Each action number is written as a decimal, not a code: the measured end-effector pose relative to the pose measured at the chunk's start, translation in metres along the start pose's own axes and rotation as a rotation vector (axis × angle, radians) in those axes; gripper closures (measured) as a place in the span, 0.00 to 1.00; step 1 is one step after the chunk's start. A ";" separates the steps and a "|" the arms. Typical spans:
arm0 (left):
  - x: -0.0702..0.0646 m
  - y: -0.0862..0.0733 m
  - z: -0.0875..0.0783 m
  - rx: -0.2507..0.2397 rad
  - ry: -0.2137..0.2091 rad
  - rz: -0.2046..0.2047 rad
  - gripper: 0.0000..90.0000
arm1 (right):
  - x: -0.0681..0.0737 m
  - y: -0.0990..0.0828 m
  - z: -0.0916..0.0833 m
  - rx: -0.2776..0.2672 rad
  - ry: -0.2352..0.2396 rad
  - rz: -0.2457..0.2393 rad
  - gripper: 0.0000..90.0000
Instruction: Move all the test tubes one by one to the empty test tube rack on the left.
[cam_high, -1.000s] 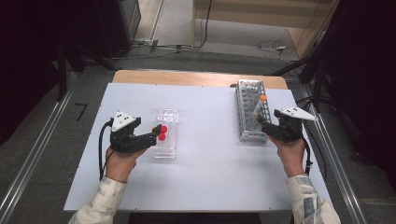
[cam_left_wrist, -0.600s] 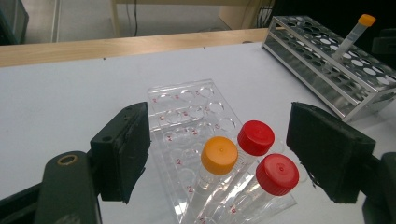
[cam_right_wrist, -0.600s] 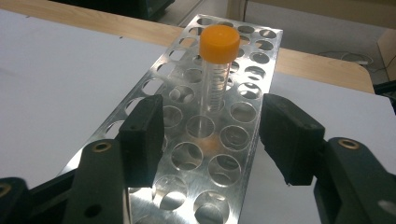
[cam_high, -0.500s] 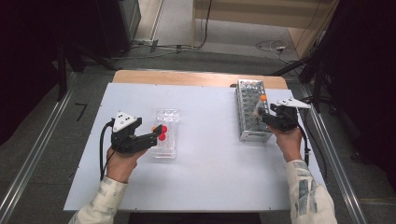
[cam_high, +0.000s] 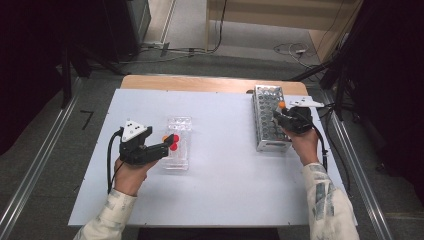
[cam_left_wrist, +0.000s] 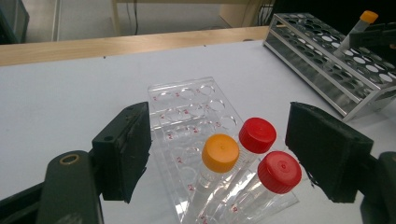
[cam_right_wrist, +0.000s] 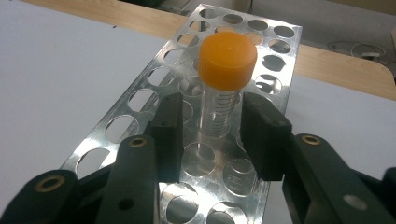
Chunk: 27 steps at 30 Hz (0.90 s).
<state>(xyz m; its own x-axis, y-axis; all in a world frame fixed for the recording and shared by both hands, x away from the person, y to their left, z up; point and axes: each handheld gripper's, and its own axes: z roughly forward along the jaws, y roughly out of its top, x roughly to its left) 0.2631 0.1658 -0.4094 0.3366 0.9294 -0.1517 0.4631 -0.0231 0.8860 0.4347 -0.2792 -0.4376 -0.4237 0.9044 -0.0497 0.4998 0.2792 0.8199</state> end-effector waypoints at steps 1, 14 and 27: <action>0.000 0.000 0.000 0.000 0.000 0.001 0.25 | 0.000 0.001 0.001 0.004 -0.002 0.002 0.66; 0.004 0.001 -0.004 -0.037 0.025 -0.026 0.22 | 0.000 0.003 0.004 0.013 -0.007 0.000 0.79; 0.010 0.004 -0.009 -0.061 0.065 -0.047 0.18 | 0.003 0.023 -0.027 -0.092 -0.044 -0.001 0.80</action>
<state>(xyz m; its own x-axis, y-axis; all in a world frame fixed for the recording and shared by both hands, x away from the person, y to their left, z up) 0.2606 0.1783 -0.4036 0.2604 0.9510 -0.1669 0.4259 0.0420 0.9038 0.4244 -0.2784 -0.4033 -0.3895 0.9180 -0.0742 0.4269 0.2514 0.8687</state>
